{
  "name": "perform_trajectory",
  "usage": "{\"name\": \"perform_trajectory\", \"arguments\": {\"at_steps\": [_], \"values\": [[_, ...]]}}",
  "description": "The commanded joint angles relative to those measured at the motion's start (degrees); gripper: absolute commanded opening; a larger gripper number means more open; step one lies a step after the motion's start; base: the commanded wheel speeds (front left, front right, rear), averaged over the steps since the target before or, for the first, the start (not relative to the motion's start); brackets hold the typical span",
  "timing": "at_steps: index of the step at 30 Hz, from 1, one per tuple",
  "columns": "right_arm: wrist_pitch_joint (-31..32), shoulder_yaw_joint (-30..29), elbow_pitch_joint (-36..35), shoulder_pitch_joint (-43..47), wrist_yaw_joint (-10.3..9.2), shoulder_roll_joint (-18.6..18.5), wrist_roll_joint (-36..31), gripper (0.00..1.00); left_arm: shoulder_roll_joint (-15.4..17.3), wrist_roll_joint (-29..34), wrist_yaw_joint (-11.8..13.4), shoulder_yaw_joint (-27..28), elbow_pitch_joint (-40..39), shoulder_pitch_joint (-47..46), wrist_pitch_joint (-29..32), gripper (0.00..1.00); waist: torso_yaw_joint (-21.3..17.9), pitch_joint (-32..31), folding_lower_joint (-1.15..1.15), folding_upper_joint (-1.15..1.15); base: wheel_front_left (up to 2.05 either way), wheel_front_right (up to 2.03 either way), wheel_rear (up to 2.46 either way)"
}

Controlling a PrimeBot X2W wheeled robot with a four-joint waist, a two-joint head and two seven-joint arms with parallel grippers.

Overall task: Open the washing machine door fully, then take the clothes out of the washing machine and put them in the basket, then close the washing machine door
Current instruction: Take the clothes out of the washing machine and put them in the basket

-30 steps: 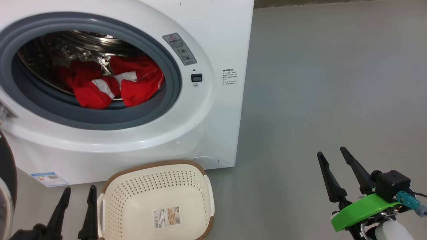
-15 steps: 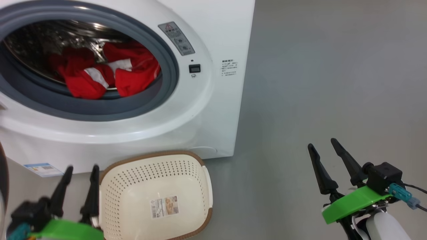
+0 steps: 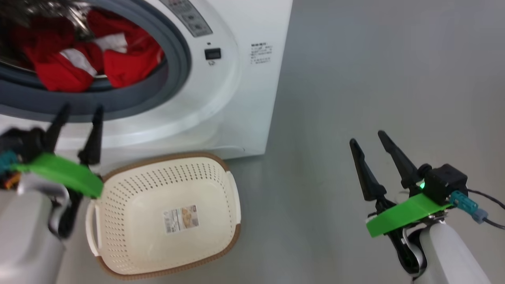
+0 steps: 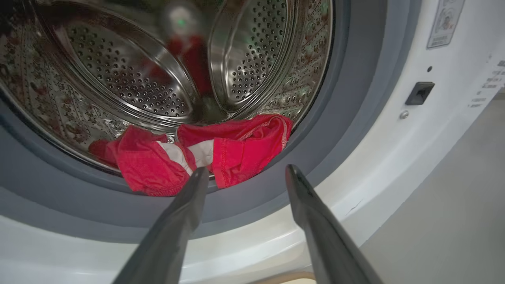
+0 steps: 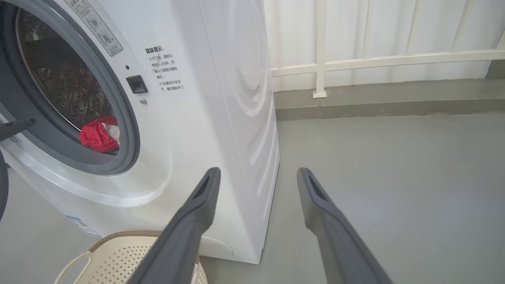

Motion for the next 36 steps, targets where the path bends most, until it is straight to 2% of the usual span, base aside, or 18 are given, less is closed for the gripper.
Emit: {"name": "perform_trajectory", "arguments": {"at_steps": [1,7,16,25,36], "values": [[-0.7,1.0,-1.8,-1.4,0.09,0.7,-0.5,1.0,3.2,-1.8,-0.2,0.5,0.9,-4.5,1.1,1.0,-1.8,3.8,0.0,0.0,0.0,0.0,0.0],[-0.7,0.7,-2.5,-3.9,0.09,2.2,-1.0,1.0,5.7,-6.6,-0.2,-4.9,8.8,-15.5,4.7,1.0,-3.3,8.5,0.0,0.0,0.0,0.0,0.0],[-0.7,1.2,-2.8,-6.3,0.09,4.0,-1.4,1.0,7.4,-11.9,-0.2,-13.4,17.1,-26.4,8.8,1.0,-4.9,12.4,0.0,0.0,0.0,0.0,0.0],[-0.7,2.4,-2.8,-7.8,0.09,4.8,-1.3,1.0,9.5,-16.3,-0.2,-20.8,21.1,-32.6,10.3,1.0,-6.6,14.1,0.0,0.0,0.0,0.0,0.0],[-0.7,4.4,-2.4,-8.9,0.09,5.3,-1.0,1.0,12.0,-20.9,-0.2,-26.3,25.0,-36.2,9.9,1.0,-8.8,15.1,0.0,0.0,0.0,0.0,0.0]]}}
